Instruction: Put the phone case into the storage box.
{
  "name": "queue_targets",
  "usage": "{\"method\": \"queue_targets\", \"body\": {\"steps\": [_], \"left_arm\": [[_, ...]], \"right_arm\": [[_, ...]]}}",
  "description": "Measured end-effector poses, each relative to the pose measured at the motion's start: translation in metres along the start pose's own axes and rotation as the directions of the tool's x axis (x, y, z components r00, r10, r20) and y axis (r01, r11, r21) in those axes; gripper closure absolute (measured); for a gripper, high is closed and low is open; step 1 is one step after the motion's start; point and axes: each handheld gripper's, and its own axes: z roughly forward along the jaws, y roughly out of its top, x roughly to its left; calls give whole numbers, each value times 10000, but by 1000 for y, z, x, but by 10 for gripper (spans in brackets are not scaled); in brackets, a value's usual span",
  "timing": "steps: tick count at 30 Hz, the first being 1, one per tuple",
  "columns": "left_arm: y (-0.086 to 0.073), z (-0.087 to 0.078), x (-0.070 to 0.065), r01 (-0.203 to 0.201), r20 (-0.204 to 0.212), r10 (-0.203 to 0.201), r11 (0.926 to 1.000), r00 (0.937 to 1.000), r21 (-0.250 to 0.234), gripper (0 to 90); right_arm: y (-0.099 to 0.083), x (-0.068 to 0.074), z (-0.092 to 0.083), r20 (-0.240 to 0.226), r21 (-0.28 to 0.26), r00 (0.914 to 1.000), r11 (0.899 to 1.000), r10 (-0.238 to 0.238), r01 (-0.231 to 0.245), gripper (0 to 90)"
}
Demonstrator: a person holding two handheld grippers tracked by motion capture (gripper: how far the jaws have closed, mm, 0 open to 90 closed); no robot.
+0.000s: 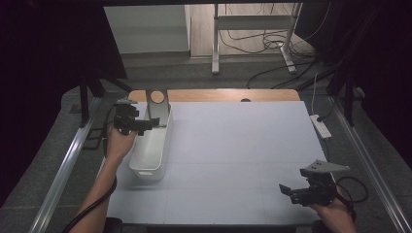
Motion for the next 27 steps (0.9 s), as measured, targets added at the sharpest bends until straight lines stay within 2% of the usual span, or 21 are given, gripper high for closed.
{"method": "queue_targets", "body": {"steps": [5,13,27], "left_arm": [[-3,-4,-5,-160,24,160,9999,9999,-20,10],[-9,-10,-14,-661,27,661,9978,9978,-37,8],[-21,-17,-30,-1022,256,1028,9945,9944,-241,4]], "right_arm": [[0,0,0,-2,22,10000,10000,2,-2,34],[0,0,0,-12,10,10000,10000,15,-15,33],[0,-1,1,-15,40,10000,10000,84,-84,26]]}}
